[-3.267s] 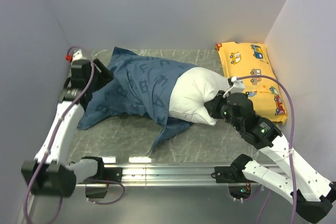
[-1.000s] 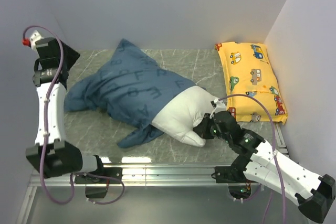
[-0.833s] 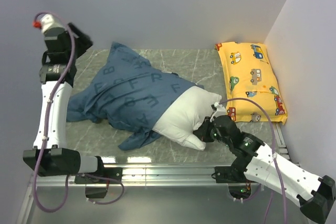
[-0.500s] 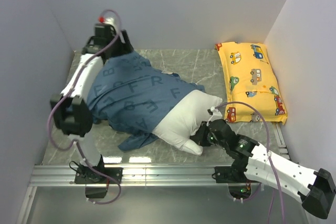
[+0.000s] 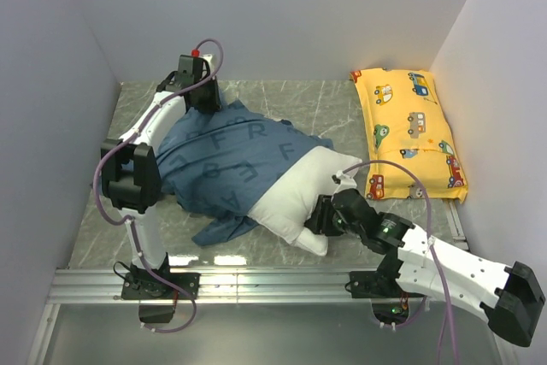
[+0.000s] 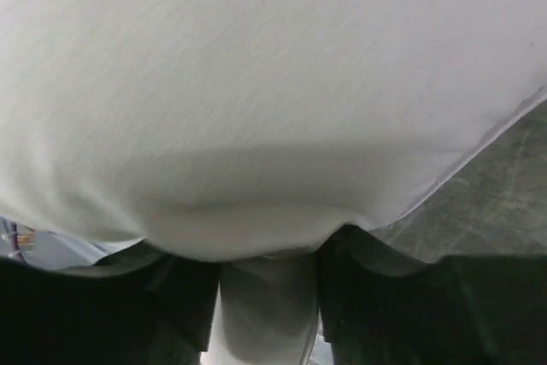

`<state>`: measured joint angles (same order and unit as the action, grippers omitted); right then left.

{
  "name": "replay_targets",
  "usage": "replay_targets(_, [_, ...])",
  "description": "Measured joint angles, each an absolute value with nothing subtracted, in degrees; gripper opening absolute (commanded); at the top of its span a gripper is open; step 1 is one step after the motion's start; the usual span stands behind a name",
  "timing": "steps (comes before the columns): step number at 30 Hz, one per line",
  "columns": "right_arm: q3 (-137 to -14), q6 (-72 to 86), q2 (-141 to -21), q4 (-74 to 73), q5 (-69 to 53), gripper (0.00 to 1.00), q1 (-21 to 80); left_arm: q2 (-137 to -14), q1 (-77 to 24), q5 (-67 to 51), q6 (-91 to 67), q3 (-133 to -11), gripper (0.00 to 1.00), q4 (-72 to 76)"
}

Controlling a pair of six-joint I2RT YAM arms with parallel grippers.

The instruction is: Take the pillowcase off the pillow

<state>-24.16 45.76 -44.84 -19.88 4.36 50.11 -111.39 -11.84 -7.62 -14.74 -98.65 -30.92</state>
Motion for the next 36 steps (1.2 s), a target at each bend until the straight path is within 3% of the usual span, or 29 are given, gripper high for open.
replay_targets(1, [-25.23,45.54,-44.73,-21.23,4.69,0.61,50.13,-111.39,-11.84,-7.51,-14.68,-98.65,0.0,-30.96])
replay_targets(15, [-47.07,39.83,-38.13,-37.3,17.43,0.93,50.0,-109.65,-12.19,-4.73,-14.31,-97.69,0.0,-30.98])
replay_targets(20, [-50.92,36.51,-43.24,-35.38,17.96,0.96,44.6,-108.57,-12.47,-3.77,-14.57,-97.67,0.0,-31.53])
replay_targets(25, [-50.85,33.91,-57.71,-28.62,12.23,0.91,35.31,-108.36,-12.82,-2.15,-15.4,-97.67,0.0,-31.62])
replay_targets(28, [-49.21,33.45,-64.79,-25.02,9.8,0.75,34.57,-107.79,-12.91,-1.08,-16.29,-97.67,0.0,-31.66])
replay_targets(29, [-49.06,33.32,-66.22,-24.25,9.26,0.39,34.44,-107.5,-12.97,-0.64,-16.53,-97.67,0.0,-31.75])
replay_targets(31, [-49.06,33.15,-67.44,-22.2,8.14,0.08,33.95,-106.69,-13.08,0.73,-17.26,-97.67,0.0,-31.97])
replay_targets(32, [-49.1,32.95,-67.48,-21.32,7.75,0.0,33.76,-106.24,-13.13,1.56,-17.43,-97.67,0.0,-32.05])
replay_targets(36, [-49.52,32.84,-67.02,-20.82,7.64,0.0,33.06,-105.03,-12.62,4.4,-18.39,-98.89,0.0,-33.93])
